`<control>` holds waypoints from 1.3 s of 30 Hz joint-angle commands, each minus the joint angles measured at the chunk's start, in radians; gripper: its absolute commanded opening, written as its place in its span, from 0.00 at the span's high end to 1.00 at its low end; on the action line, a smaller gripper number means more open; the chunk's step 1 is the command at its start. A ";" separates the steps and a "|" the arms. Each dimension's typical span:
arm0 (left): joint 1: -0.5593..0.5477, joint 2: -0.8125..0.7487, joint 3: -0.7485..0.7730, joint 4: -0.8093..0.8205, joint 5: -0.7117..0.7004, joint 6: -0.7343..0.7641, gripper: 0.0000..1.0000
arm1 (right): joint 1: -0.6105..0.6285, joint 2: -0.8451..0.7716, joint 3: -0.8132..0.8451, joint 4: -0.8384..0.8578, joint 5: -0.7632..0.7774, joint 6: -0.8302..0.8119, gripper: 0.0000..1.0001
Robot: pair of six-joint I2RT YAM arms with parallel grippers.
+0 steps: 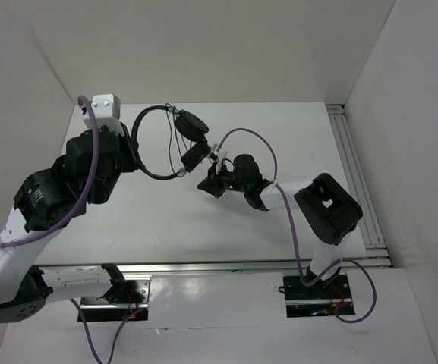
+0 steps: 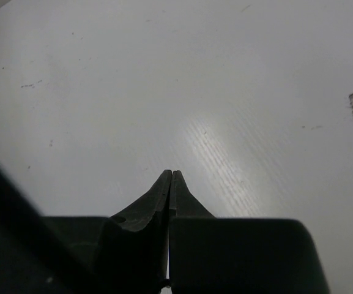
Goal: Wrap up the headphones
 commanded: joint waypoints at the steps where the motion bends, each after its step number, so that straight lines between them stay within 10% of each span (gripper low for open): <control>1: 0.019 0.016 0.026 0.082 -0.135 -0.108 1.00 | 0.030 0.003 -0.059 0.134 -0.026 0.034 1.00; 20: 0.437 0.362 0.012 0.165 -0.069 -0.095 1.00 | 0.366 -0.480 -0.177 -0.266 0.371 -0.122 1.00; 39: 0.336 0.320 -0.430 0.167 0.209 0.128 1.00 | 0.406 -0.519 0.160 -0.622 0.783 -0.431 1.00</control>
